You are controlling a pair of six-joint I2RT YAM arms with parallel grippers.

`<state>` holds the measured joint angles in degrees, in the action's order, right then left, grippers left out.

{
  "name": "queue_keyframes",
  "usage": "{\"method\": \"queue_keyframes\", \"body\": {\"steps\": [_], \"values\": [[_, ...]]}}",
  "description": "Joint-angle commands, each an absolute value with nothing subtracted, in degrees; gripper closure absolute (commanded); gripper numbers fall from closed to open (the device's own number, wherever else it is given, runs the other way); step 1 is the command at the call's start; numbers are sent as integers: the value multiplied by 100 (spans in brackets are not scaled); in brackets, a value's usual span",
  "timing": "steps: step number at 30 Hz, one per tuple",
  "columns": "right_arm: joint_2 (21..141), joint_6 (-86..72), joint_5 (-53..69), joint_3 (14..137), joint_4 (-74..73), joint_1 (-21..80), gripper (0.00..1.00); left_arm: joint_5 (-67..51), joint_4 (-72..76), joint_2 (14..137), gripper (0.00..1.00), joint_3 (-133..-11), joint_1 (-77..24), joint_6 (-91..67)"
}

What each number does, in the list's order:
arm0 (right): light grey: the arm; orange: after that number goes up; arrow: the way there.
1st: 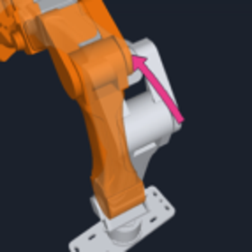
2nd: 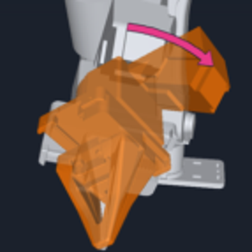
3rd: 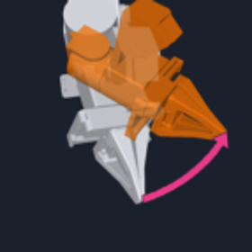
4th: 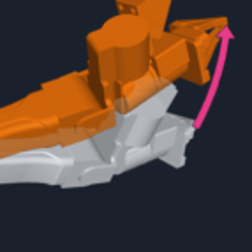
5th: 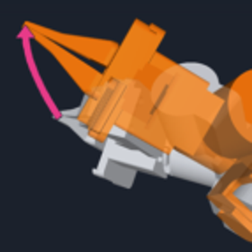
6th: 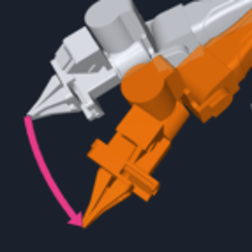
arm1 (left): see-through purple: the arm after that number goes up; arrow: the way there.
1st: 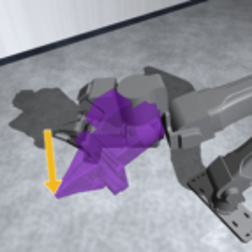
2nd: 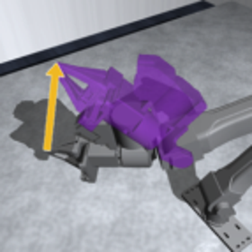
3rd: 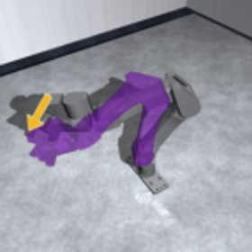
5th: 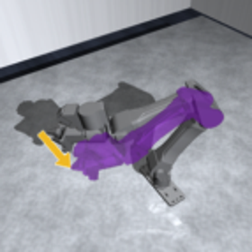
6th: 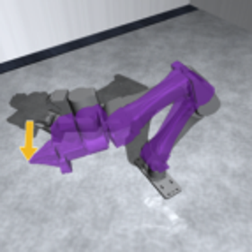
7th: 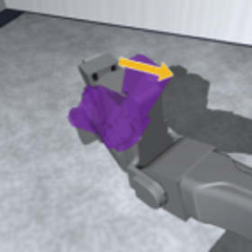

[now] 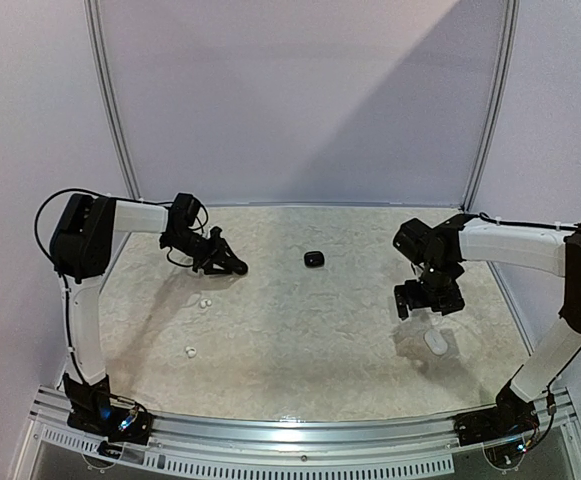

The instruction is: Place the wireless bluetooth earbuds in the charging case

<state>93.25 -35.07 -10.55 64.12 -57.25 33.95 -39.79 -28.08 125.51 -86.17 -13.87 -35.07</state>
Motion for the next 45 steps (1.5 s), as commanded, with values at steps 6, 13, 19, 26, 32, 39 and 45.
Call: {"method": "queue_keyframes", "body": {"steps": [6, 13, 19, 26, 32, 39, 45], "values": [[9077, -2968, -1047, 6401, -5900, 3094, 1, -2703, -3887, 11789, 1, -8794, -1384, -2811], [8724, -2965, -651, 5477, -5009, 2994, 1, -2143, -4650, 10495, 1, -8915, -1467, -988], [9143, -2651, -329, 5195, -4579, 2971, 7, -2047, -4760, 8849, 1, -8153, -1867, 1179], [9287, -2998, -480, 4824, -4531, 2972, 14, -2339, -4318, 7651, 6, -7238, -2018, 1608], [9295, -3025, -638, 4685, -4625, 2972, 33, -2483, -3880, 7307, 8, -6895, -2086, 1363], [9183, -3078, -600, 4769, -4839, 2983, 68, -2945, -3598, 6773, 10, -6483, -2098, 1545], [8522, -2571, 719, 5440, -4517, 3339, 77, -4296, -3547, 5917, 13, -5869, -2138, 2957]]}}
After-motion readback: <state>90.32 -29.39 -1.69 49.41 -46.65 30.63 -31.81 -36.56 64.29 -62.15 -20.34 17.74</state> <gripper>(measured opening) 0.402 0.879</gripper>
